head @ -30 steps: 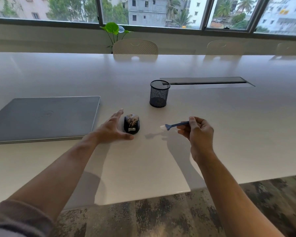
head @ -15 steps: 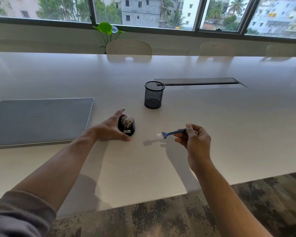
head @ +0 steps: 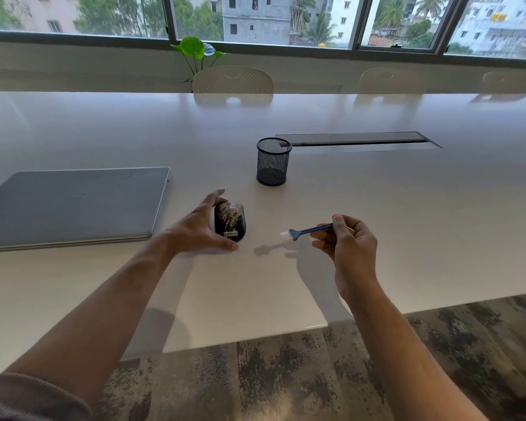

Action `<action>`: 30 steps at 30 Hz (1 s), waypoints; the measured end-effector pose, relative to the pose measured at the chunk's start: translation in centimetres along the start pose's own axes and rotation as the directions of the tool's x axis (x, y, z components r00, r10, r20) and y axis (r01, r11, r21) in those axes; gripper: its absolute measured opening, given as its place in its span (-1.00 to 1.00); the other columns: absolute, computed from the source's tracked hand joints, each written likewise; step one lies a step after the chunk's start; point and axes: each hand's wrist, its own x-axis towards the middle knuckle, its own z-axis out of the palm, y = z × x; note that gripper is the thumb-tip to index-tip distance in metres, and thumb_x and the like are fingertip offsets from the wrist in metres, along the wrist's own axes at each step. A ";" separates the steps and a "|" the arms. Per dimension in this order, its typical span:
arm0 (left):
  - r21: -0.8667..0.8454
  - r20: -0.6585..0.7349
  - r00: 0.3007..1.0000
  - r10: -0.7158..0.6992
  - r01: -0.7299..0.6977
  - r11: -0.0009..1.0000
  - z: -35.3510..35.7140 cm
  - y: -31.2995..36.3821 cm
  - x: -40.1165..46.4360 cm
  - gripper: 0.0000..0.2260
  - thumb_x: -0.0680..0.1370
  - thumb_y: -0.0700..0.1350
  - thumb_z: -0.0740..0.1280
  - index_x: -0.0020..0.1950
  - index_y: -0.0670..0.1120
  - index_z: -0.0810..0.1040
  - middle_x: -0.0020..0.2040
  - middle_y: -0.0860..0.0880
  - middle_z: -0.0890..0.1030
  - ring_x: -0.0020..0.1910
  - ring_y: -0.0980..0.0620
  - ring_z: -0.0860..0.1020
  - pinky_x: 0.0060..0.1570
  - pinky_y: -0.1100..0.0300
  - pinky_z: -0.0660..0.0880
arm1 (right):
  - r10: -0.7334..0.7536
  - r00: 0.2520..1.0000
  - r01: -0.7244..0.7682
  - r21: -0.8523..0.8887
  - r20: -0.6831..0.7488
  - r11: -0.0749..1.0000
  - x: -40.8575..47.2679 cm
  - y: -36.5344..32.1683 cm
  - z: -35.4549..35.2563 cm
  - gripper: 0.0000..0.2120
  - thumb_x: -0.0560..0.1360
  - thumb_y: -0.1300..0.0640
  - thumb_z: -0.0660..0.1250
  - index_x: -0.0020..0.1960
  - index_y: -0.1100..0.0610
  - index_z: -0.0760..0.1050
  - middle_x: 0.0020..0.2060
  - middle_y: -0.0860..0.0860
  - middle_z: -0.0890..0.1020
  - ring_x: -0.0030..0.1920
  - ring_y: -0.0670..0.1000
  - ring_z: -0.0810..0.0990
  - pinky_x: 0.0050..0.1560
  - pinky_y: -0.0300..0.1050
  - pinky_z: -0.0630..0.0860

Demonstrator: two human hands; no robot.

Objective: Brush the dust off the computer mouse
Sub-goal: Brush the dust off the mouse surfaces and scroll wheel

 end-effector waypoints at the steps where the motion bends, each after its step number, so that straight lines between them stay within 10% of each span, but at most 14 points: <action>1: -0.004 0.001 1.000 0.004 -0.004 1.000 0.2 0.3 -0.5 0.14 0.07 0.20 0.56 0.54 0.09 0.06 0.36 0.09 0.35 0.32 0.08 0.37 0.28 0.29 0.23 | 0.003 1.000 -0.003 0.009 0.005 1.000 -0.2 -0.1 -0.3 -0.92 0.66 0.18 0.24 0.10 0.17 0.48 -0.16 0.14 0.69 -0.28 -0.02 0.71 -0.32 -0.21 0.62; 30: -0.015 -0.005 0.999 0.034 -0.034 0.999 6.7 8.3 -19.0 0.14 0.11 0.24 0.60 0.54 0.08 0.06 0.47 0.08 0.29 0.43 0.09 0.31 0.41 0.07 0.31 | -0.006 0.995 0.003 0.025 0.103 1.000 -9.2 -0.7 -7.9 -0.87 0.59 0.24 0.35 0.09 0.28 0.57 -0.25 0.13 0.71 -0.28 0.01 0.72 -0.20 -0.24 0.65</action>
